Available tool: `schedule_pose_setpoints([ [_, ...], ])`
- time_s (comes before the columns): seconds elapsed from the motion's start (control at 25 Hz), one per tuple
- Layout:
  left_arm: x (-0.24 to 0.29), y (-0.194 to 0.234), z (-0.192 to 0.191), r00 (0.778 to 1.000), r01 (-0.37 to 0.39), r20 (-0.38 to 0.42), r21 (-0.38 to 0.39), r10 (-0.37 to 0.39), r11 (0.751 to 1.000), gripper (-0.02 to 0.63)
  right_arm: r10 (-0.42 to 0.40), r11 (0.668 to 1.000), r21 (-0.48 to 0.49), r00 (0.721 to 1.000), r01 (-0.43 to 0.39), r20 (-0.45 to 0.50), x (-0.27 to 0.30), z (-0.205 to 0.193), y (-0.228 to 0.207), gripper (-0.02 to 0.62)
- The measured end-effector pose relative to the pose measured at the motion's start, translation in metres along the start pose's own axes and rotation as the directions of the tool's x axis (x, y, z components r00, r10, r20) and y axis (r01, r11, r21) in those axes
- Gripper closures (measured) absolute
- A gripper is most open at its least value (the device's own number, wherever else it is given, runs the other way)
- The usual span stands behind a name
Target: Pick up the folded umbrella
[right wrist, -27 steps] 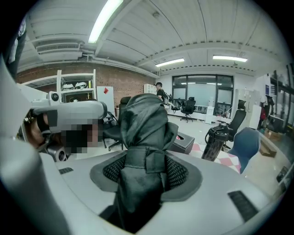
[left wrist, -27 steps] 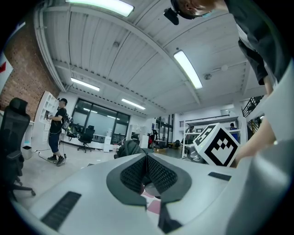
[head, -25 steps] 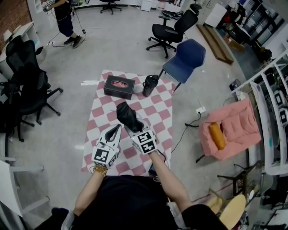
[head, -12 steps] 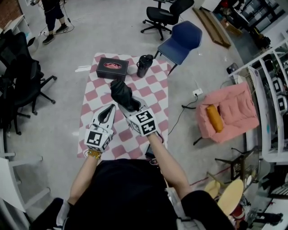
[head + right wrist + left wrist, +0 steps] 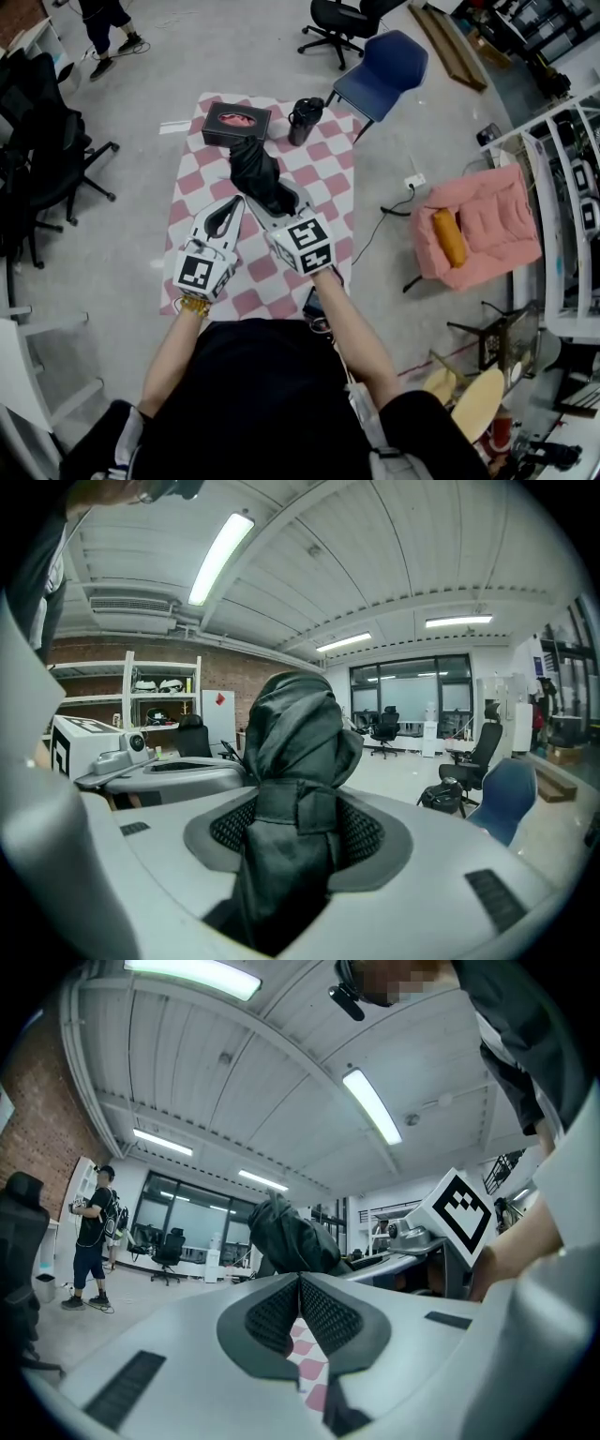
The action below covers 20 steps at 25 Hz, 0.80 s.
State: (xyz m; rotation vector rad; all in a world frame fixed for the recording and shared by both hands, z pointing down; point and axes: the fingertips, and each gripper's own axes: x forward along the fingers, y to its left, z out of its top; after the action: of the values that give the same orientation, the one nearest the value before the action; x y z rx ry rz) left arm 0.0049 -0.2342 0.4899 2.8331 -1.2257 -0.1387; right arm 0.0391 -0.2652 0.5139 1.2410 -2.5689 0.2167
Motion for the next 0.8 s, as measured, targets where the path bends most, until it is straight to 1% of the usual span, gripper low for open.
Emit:
schedule_pose_setpoints([
  [0.2,0.002,0.001,0.002,1.0,-0.007,0.006,0.011,0.007,1.0,0.591,-0.017,1.0,0.014,0.999,0.017,0.041,-0.006,0.009,-0.003,0.377],
  [0.44,0.003,-0.002,0.006,1.0,-0.019,0.003,0.028,0.019,0.999,0.591,-0.067,0.997,-0.015,0.991,0.069,0.118,-0.018,0.022,-0.005,0.377],
  [0.56,0.004,-0.008,0.01,1.0,-0.011,0.013,0.03,0.011,0.999,0.591,-0.096,0.995,-0.011,0.985,0.099,0.146,-0.025,0.025,-0.008,0.377],
  [0.68,0.005,-0.007,0.014,1.0,-0.009,0.014,0.035,0.008,0.999,0.591,-0.105,0.994,-0.008,0.983,0.107,0.15,-0.027,0.028,-0.009,0.377],
  [0.8,0.006,-0.004,0.016,1.0,0.004,0.015,0.054,-0.004,0.999,0.591,-0.109,0.994,-0.011,0.977,0.113,0.182,-0.03,0.038,-0.011,0.377],
])
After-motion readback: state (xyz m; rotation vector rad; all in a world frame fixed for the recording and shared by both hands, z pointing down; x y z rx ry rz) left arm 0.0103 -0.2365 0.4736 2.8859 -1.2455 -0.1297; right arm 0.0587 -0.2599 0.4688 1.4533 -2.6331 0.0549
